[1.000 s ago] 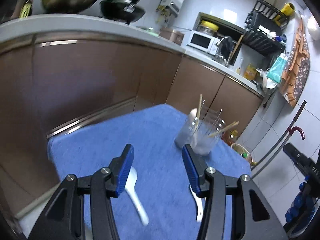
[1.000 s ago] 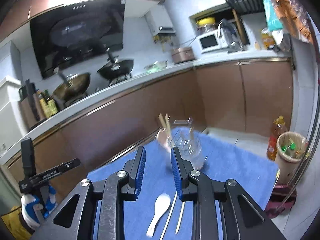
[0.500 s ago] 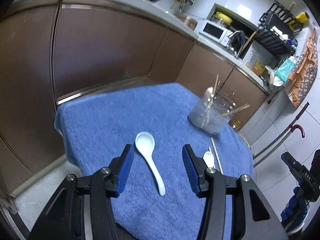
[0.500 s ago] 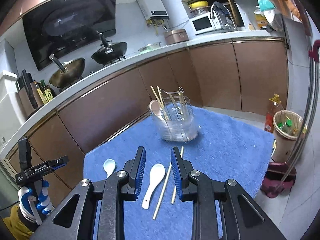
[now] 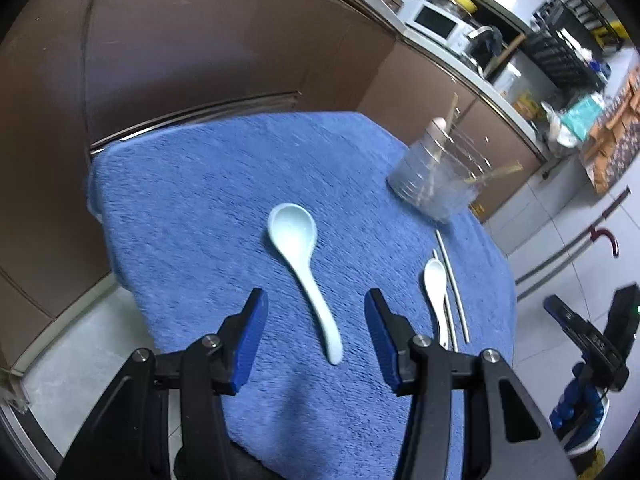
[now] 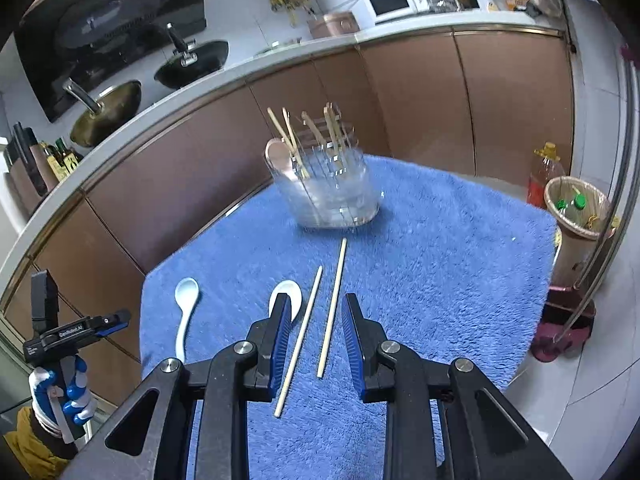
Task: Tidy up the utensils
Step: 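Grasp a white spoon by its bowl with the left tool while the right tool grasps a chopstick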
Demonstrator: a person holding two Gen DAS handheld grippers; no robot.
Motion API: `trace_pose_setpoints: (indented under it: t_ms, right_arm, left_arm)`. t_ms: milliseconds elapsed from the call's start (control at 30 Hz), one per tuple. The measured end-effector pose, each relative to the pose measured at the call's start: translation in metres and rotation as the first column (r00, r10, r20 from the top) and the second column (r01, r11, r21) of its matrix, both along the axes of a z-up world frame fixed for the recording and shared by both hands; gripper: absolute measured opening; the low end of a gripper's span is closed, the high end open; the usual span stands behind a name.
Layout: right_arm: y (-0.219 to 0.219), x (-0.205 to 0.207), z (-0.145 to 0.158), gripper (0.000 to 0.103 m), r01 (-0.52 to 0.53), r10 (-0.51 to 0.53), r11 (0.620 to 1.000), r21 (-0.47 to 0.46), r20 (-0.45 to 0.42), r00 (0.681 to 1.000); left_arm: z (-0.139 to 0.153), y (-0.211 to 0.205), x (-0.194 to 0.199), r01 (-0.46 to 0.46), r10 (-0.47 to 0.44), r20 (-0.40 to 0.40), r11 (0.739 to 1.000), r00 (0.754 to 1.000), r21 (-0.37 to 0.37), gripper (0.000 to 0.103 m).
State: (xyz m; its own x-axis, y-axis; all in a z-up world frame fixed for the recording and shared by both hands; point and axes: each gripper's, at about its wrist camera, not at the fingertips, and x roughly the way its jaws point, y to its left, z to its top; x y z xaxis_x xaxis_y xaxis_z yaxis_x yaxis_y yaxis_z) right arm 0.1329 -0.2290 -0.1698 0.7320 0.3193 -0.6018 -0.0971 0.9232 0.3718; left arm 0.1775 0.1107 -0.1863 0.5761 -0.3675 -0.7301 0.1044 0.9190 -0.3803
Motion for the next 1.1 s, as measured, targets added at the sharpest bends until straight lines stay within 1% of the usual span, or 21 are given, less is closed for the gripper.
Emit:
trace_pose_setpoints:
  t_ms: [133,233,333,467,533,667,800,1000,1100]
  right_arm:
    - [0.01,0.015,-0.017,0.024,-0.036,0.035,0.999,-0.012,-0.059,0.998]
    - [0.014,0.025,-0.027,0.024,-0.057,0.056,0.998,-0.009,-0.094,0.994]
    - [0.019,0.041,-0.036,0.021,-0.078,0.076,0.997,-0.012,-0.128,0.989]
    - [0.027,0.072,-0.042,0.017,-0.12,0.116,0.993,-0.013,-0.168,0.979]
    - [0.031,0.087,-0.046,0.015,-0.137,0.132,0.99,-0.014,-0.189,0.973]
    - [0.042,0.123,-0.057,0.015,-0.17,0.158,0.985,-0.023,-0.257,0.953]
    - [0.052,0.151,-0.071,0.015,-0.192,0.162,0.979,-0.061,-0.329,0.93]
    - [0.067,0.169,-0.087,0.015,-0.235,0.156,0.962,-0.14,-0.424,0.892]
    - [0.073,0.171,-0.087,0.014,-0.24,0.141,0.954,-0.178,-0.439,0.887]
  left_arm:
    - [-0.008,-0.012,0.009,0.02,-0.02,-0.022,1.0,1.0,-0.007,0.048]
    - [-0.014,-0.014,0.017,0.003,-0.003,-0.035,1.0,0.999,0.004,0.048]
    - [-0.02,-0.006,0.028,-0.019,0.019,-0.047,1.0,0.999,0.005,0.048]
    - [-0.028,0.007,0.044,-0.05,0.051,-0.058,0.999,0.997,0.014,0.048]
    - [-0.032,0.013,0.051,-0.056,0.056,-0.065,0.998,0.996,0.006,0.048]
    - [-0.037,0.019,0.065,-0.049,0.05,-0.074,0.999,0.996,0.008,0.048]
    - [-0.042,0.021,0.077,-0.034,0.033,-0.094,0.999,0.995,-0.011,0.048]
    - [-0.049,0.022,0.099,0.015,-0.017,-0.12,1.0,0.993,-0.02,0.048]
    - [-0.052,0.02,0.109,0.041,-0.044,-0.131,0.999,0.99,-0.021,0.048]
